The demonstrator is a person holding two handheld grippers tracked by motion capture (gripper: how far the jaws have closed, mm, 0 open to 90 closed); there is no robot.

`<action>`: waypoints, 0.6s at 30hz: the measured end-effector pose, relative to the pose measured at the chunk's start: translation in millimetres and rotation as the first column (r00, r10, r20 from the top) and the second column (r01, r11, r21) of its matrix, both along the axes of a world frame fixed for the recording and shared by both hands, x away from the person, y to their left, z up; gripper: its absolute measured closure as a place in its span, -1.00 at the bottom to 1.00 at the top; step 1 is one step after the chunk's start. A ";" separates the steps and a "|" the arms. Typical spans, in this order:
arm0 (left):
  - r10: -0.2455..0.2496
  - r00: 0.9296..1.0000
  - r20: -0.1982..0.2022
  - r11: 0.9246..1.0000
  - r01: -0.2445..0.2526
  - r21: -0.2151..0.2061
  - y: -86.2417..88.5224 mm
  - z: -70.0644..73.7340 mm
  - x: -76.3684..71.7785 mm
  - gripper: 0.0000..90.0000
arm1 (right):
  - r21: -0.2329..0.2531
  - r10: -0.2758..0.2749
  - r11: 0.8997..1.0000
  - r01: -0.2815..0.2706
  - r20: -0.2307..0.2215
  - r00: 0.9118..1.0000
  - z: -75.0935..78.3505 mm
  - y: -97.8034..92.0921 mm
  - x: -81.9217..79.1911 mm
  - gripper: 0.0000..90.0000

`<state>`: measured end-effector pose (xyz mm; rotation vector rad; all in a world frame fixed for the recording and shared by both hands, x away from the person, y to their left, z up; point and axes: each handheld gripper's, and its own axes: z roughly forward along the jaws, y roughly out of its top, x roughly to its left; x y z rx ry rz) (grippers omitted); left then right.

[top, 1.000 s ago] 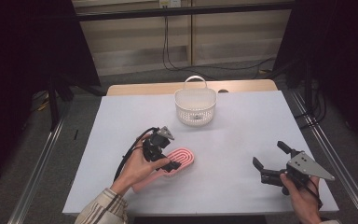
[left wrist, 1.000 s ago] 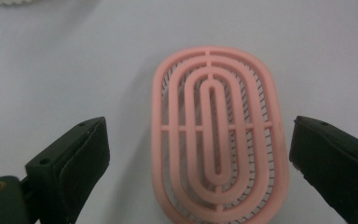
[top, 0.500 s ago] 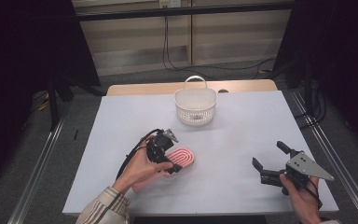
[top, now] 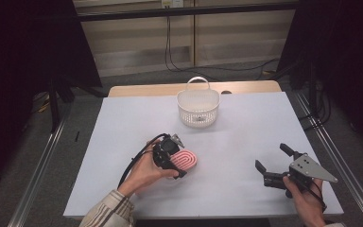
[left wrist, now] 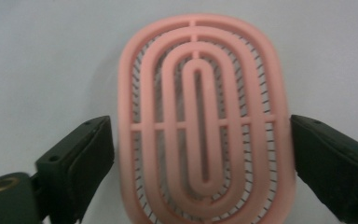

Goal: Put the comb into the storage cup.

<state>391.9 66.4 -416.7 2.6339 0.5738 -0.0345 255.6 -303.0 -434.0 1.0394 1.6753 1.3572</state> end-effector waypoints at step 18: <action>-0.030 0.998 -0.046 0.998 0.032 0.045 -9.1 -10.5 0.9 -0.62 | -0.008 0.003 1.000 -0.003 0.008 1.000 0.2 0.5 -0.4 -1.00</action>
